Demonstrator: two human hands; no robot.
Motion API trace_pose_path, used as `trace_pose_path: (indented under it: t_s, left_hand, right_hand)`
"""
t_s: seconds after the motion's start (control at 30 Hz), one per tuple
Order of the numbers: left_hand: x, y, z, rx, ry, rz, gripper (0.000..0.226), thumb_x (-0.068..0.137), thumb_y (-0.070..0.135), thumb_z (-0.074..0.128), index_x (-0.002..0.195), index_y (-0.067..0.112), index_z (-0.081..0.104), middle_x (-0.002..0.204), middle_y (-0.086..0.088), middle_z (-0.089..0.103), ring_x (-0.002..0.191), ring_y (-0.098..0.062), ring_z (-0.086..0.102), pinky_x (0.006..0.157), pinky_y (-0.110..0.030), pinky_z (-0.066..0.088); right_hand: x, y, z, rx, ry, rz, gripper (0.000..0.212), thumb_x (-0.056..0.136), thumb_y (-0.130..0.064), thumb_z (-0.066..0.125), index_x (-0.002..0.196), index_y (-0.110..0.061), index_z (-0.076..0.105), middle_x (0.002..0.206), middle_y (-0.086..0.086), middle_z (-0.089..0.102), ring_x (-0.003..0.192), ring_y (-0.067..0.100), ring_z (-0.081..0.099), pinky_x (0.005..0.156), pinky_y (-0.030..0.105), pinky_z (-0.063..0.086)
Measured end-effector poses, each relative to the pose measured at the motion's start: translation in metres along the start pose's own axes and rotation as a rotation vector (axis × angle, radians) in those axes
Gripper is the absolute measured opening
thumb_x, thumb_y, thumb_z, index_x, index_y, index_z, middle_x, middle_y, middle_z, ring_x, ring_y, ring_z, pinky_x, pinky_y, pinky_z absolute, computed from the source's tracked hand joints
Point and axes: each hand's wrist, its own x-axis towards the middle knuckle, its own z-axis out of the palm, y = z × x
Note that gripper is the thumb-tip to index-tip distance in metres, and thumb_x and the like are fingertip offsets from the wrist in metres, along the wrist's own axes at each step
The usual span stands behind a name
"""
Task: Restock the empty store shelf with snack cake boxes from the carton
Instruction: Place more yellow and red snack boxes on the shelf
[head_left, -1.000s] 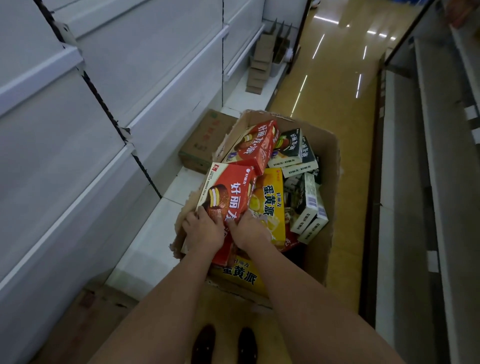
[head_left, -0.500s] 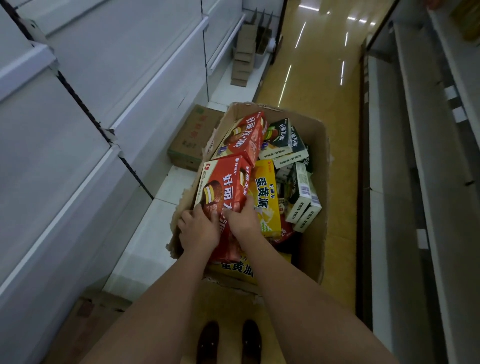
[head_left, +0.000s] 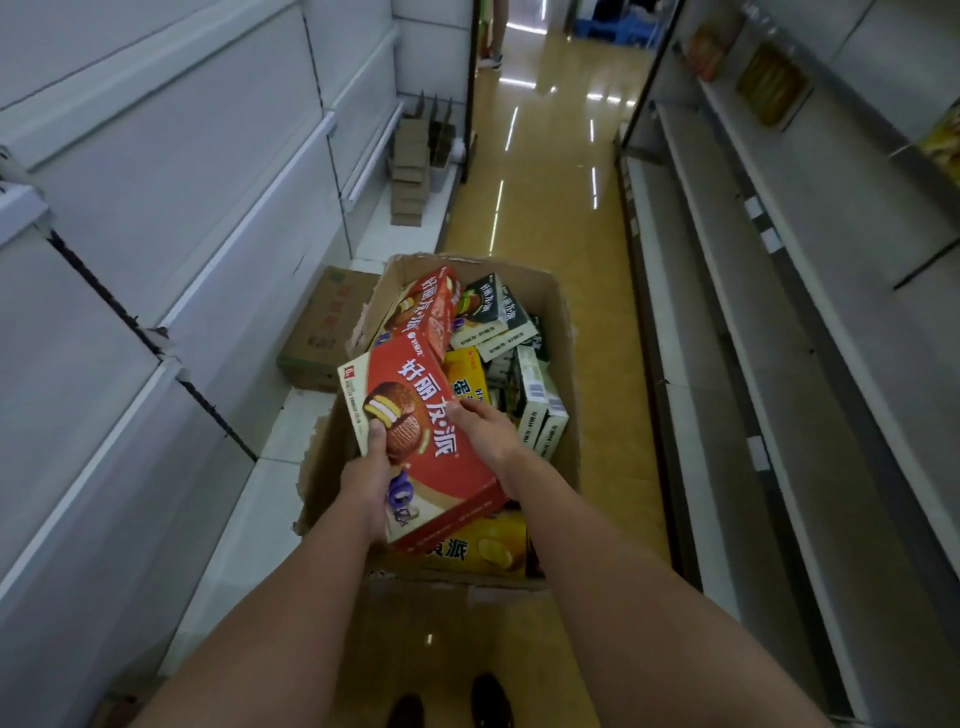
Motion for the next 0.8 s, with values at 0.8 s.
trace_pose_path:
  t_s: [0.8]
  left_hand:
    - [-0.098,0.043,0.056,0.404,-0.251,0.443,0.061,0.089,0.048,0.056,0.137,0.012,0.043,0.114,-0.011,0.062,0.098,-0.031,0.062,0.08,-0.041,0.05]
  right_hand:
    - [-0.145,0.03,-0.146,0.166,0.234,-0.085,0.045,0.079,0.0,0.07,0.118,-0.012,0.053,0.106,0.015,0.071,0.097,0.031,0.068,0.092,0.047,0.052]
